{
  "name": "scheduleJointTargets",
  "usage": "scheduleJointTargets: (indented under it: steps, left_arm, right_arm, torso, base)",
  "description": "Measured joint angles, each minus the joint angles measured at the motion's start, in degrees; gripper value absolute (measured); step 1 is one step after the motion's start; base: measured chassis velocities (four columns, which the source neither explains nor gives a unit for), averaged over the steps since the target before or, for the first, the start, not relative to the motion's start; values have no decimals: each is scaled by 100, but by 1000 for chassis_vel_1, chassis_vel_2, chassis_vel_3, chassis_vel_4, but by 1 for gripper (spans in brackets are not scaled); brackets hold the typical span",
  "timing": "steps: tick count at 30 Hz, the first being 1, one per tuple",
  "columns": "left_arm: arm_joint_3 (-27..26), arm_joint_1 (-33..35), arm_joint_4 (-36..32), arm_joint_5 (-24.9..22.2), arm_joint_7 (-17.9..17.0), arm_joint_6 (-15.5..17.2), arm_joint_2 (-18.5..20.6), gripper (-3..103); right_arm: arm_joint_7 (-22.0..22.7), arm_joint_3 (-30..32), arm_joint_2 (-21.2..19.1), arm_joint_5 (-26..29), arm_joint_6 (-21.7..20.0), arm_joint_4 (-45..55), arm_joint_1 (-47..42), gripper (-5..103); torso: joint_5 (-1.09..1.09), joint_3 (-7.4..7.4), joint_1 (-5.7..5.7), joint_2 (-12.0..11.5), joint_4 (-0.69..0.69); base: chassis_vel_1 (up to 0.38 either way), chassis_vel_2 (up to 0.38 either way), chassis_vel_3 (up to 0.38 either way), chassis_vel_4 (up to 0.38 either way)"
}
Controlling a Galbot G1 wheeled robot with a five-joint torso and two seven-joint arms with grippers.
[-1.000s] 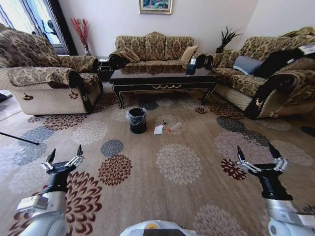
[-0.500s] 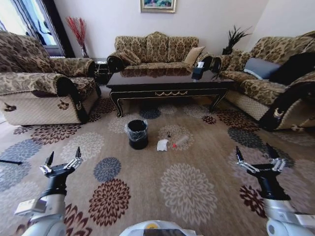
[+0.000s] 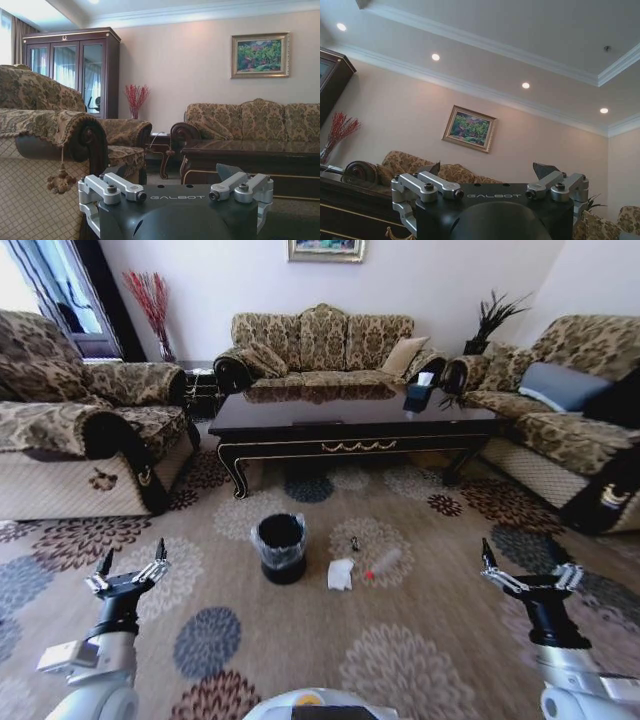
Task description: Move to the front of the table and pick up the trash from the floor, then place it into the trash bin.
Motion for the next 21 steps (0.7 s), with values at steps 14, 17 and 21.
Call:
scheduleJointTargets:
  steps: [14,17,21]
  left_arm:
    - [-11,-42,53,6,-84,83,10,100]
    - [2,-160,82,-53,-290,307,45,100]
    - [44,-370,15,-556,-701,942,269,100]
  right_arm:
    - [1,-34,14,-48,19,-47,38,100]
    - [6,-36,10,-52,19,-56,39,100]
    - [8,-53,1,-71,40,-86,37,100]
  torso:
    - [-1,-2,-3,5,0]
    - [-1,-2,-3,5,-1]
    - [-3,2,-1,4,1]
  base:
    - [-90,98,87,-79]
    - [12,-25,-13,9]
    - [0,0,0,0]
